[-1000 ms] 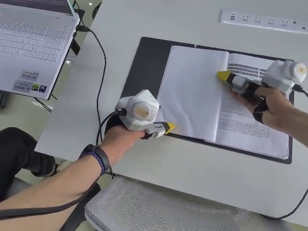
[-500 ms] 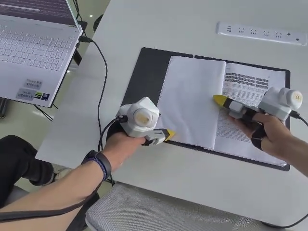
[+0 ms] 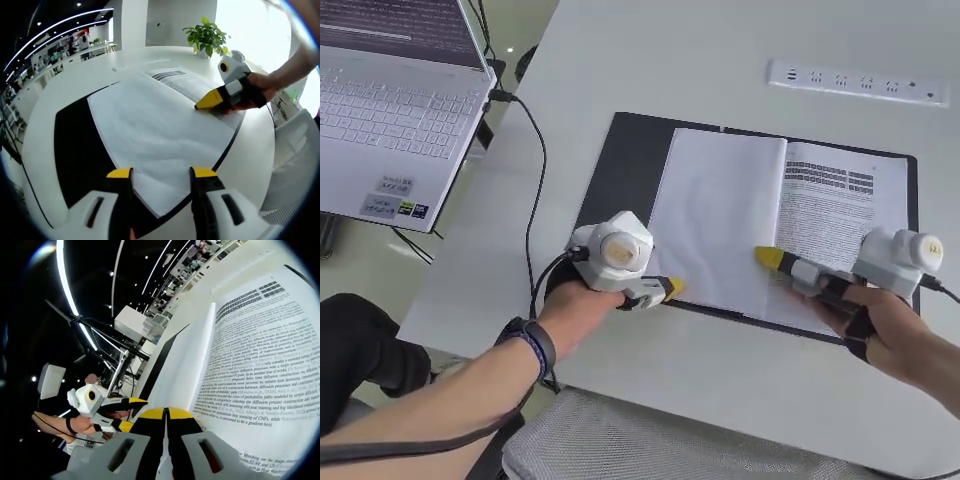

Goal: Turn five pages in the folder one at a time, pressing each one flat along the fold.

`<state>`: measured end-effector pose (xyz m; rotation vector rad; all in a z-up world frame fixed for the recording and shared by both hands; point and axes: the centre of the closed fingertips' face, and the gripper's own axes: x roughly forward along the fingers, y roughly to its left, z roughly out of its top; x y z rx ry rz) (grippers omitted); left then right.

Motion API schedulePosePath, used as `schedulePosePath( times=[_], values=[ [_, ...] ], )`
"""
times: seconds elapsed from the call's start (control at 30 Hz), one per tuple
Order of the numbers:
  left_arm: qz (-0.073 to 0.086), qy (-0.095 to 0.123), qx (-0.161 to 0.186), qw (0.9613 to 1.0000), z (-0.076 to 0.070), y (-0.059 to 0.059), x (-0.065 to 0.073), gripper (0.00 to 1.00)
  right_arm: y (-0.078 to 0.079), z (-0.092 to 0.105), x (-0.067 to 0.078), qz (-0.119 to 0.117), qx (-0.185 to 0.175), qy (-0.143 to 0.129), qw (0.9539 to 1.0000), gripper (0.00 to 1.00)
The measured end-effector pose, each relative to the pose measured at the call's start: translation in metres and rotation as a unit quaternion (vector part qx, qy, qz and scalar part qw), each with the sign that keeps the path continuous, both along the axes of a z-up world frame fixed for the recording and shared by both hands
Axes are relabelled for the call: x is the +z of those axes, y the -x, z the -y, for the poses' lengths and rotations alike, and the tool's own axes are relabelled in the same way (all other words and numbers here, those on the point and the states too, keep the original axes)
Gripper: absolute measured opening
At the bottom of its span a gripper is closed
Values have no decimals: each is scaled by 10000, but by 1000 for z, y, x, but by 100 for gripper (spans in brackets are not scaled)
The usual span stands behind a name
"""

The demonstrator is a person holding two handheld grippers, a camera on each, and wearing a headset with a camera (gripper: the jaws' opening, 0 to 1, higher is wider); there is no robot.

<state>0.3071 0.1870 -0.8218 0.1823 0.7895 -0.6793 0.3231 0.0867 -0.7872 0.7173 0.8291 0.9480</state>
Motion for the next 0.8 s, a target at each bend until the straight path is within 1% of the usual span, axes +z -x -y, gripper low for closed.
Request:
schedulePosePath(
  times=[0.43, 0.57, 0.67, 0.8],
  values=[
    [8, -16, -11, 10000, 1, 1, 2, 45, 41, -3, -2, -8, 365, 148, 9992, 0],
    [13, -21, -12, 10000, 0, 1, 3, 45, 47, -2, -2, -33, 351, 151, 9993, 0],
    [9, -29, -25, 10000, 1, 2, 3, 45, 54, -1, -3, -30, 405, 185, 9990, 0],
    [-6, -36, -35, 10000, 0, 2, 3, 45, 59, 2, -5, -52, 397, 243, 9989, 0]
  ],
)
